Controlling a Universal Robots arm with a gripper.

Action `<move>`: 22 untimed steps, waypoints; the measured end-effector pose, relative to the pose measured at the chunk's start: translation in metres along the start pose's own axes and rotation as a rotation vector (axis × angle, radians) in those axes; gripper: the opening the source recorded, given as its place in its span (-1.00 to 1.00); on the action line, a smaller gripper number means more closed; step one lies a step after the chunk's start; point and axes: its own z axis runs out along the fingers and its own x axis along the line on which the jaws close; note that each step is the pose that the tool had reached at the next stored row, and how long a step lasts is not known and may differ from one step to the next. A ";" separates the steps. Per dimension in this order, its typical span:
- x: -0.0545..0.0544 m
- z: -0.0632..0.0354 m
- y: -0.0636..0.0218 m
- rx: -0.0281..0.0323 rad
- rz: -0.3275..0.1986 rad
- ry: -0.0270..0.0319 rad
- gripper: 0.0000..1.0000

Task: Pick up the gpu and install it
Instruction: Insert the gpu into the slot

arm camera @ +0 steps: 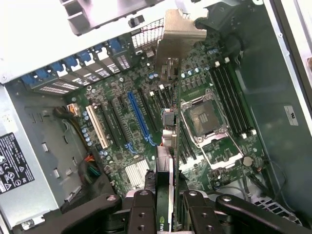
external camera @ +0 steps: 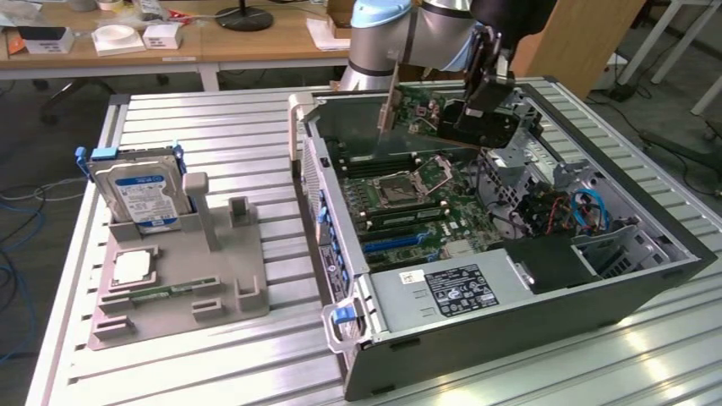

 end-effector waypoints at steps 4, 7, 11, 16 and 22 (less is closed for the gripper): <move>0.000 0.0001 0.0000 -0.0006 -0.031 0.0002 -0.47; 0.000 0.0001 -0.0001 -0.0012 -0.053 0.0001 -0.47; 0.000 0.0001 -0.0001 -0.0019 -0.081 0.0001 -0.47; 0.000 0.0001 -0.0002 -0.0029 -0.117 -0.0003 -0.47; 0.001 0.0000 -0.0002 -0.0040 -0.166 0.0004 -0.47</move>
